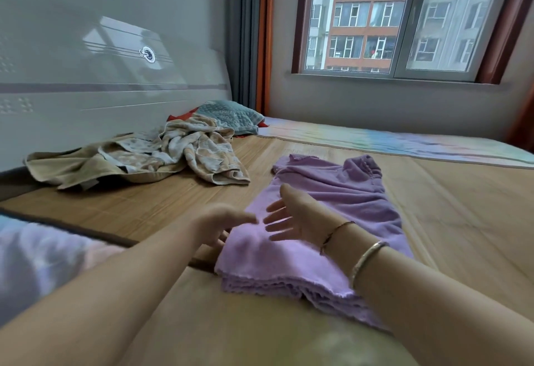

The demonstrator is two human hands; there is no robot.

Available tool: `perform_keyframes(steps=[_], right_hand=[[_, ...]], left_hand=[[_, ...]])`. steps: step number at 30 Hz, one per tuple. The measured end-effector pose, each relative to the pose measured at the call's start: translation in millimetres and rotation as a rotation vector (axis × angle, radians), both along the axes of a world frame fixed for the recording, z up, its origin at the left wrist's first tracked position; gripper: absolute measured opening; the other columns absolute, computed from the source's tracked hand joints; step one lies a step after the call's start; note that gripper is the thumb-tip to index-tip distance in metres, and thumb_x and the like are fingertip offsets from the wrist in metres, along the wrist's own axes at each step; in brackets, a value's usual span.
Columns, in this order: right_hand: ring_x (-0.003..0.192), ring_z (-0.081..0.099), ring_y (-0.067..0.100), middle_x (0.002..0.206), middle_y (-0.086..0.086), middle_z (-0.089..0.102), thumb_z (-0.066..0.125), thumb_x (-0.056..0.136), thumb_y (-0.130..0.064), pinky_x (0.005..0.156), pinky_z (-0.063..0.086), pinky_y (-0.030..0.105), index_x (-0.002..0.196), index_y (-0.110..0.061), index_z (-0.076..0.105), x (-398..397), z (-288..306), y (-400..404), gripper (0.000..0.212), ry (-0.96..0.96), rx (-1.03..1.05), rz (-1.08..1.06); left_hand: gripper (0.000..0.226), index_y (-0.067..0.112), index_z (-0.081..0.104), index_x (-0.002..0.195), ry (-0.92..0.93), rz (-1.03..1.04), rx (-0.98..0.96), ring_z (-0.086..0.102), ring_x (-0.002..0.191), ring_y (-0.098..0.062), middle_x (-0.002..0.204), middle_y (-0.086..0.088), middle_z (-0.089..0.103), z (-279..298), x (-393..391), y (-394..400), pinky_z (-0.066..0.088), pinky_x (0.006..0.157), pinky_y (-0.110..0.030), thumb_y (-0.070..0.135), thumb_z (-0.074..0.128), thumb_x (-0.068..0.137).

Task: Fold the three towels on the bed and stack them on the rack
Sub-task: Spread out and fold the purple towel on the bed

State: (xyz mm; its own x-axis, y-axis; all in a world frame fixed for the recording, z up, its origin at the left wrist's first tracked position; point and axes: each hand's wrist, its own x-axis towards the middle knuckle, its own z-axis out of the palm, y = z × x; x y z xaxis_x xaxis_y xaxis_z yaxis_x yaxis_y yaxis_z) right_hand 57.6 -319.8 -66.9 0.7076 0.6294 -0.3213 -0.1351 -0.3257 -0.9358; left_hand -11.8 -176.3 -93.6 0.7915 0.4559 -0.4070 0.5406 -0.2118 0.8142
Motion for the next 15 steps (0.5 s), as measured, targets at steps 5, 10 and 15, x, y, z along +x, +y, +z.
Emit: perform_keyframes(steps=[5, 10, 15], right_hand=[[0.064, 0.046, 0.021, 0.071, 0.009, 0.054, 0.048, 0.085, -0.009, 0.059, 0.035, 0.030, 0.069, -0.010, 0.055, 19, -15, -52, 0.017, -0.674, -0.319, -0.046], [0.094, 0.055, 0.020, 0.096, 0.001, 0.059, 0.061, 0.085, -0.034, 0.077, 0.041, 0.029, 0.093, -0.018, 0.056, 18, -32, -103, 0.018, -0.875, -0.450, 0.025], [0.114, 0.040, 0.013, 0.120, -0.008, 0.048, 0.062, 0.074, -0.066, 0.100, 0.035, 0.034, 0.110, -0.036, 0.048, 0, -50, -132, 0.049, -1.040, -0.455, 0.308]], left_hand=[[0.062, 0.001, 0.045, 0.130, 0.079, 0.061, 0.027, 0.055, 0.080, -0.022, 0.128, -0.016, 0.049, -9, -24, -24, 0.051, 0.044, -0.026, 0.027, 0.074, 0.082], [0.020, 0.003, 0.055, 0.098, 0.044, 0.200, -0.190, 0.054, 0.063, -0.021, 0.077, -0.011, 0.055, -15, -29, -27, 0.049, 0.033, -0.026, 0.022, 0.048, 0.099], [0.027, -0.009, 0.057, 0.074, 0.017, 0.226, -0.220, 0.062, 0.046, -0.025, 0.059, -0.016, 0.064, -16, -42, -33, 0.045, 0.028, -0.028, -0.006, 0.039, 0.094]])
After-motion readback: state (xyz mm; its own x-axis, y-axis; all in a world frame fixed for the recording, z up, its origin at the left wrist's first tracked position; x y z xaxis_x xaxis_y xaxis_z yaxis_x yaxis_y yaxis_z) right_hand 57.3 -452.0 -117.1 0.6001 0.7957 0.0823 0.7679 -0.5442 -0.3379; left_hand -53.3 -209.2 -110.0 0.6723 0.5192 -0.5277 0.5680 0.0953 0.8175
